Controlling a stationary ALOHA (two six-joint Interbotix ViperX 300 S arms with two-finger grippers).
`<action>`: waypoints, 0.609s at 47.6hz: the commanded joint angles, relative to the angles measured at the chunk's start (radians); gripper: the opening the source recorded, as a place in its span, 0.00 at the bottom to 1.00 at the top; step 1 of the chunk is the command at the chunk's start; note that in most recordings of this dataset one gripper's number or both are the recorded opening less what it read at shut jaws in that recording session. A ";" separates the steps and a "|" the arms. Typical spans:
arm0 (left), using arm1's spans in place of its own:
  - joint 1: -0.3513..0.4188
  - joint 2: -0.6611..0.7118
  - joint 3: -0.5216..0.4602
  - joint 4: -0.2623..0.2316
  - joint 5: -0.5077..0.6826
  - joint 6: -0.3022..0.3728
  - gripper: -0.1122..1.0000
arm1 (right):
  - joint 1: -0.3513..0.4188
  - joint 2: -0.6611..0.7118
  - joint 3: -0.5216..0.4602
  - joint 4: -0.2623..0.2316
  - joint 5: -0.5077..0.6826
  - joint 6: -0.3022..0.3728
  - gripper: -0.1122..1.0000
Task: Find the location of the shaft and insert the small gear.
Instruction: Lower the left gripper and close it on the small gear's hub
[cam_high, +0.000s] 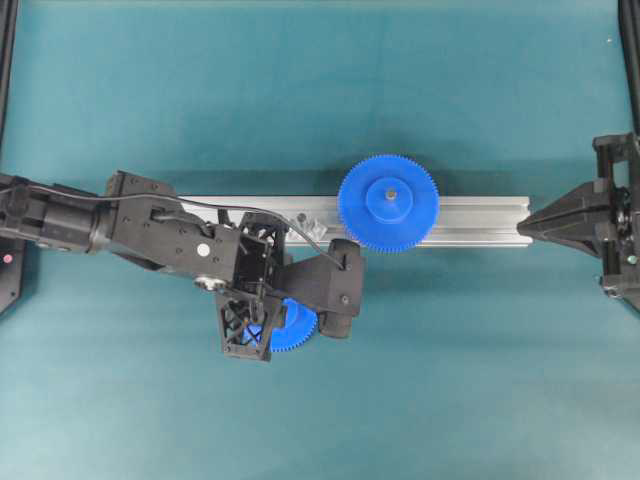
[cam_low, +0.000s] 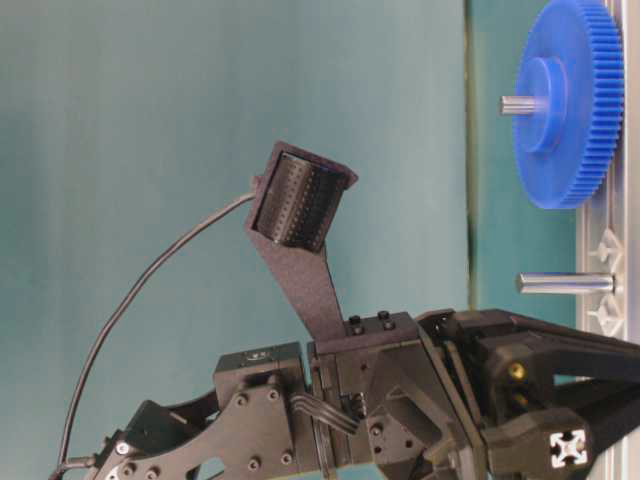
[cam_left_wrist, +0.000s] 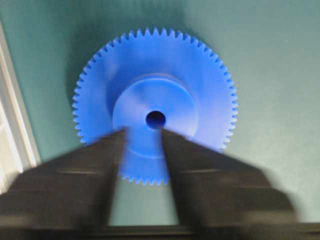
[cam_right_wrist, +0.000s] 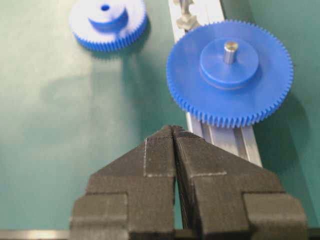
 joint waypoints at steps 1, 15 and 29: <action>-0.006 -0.015 -0.018 0.003 -0.005 -0.008 0.52 | -0.003 0.006 -0.011 0.000 -0.005 0.012 0.13; -0.006 0.002 -0.020 0.003 -0.035 -0.026 0.93 | -0.003 0.005 -0.011 0.002 -0.006 0.012 0.13; -0.003 0.012 -0.021 0.003 -0.037 -0.028 0.92 | -0.003 0.003 -0.008 0.000 -0.009 0.012 0.13</action>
